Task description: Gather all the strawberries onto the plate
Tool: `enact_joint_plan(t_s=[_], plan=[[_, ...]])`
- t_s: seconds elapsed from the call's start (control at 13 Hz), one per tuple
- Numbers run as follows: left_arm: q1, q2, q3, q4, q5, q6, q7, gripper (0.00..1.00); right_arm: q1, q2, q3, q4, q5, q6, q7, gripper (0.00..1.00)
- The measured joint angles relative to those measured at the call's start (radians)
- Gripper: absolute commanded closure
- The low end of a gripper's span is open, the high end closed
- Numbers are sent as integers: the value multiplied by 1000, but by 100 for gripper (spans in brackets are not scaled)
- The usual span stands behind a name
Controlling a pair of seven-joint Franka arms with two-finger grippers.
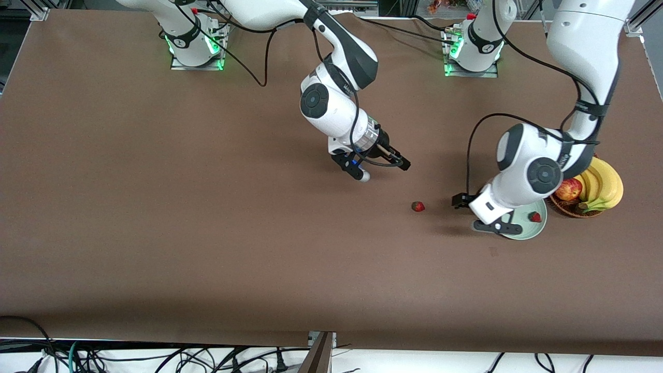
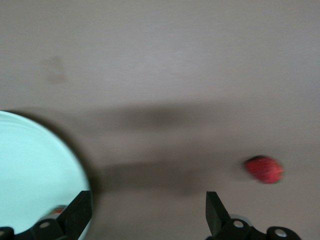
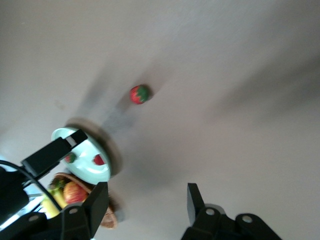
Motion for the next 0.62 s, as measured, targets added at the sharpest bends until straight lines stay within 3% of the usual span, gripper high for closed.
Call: enact_joint_plan(t_s=[0.38,0.62], plan=[[-145,61,-2,77,0,3,-194,0,-38,-54,-94,4,-2,-262,-126,1],[-179,108,-1,115,0,12,-204,0,-105,-84,-101,4,-2,-402,-243,1]])
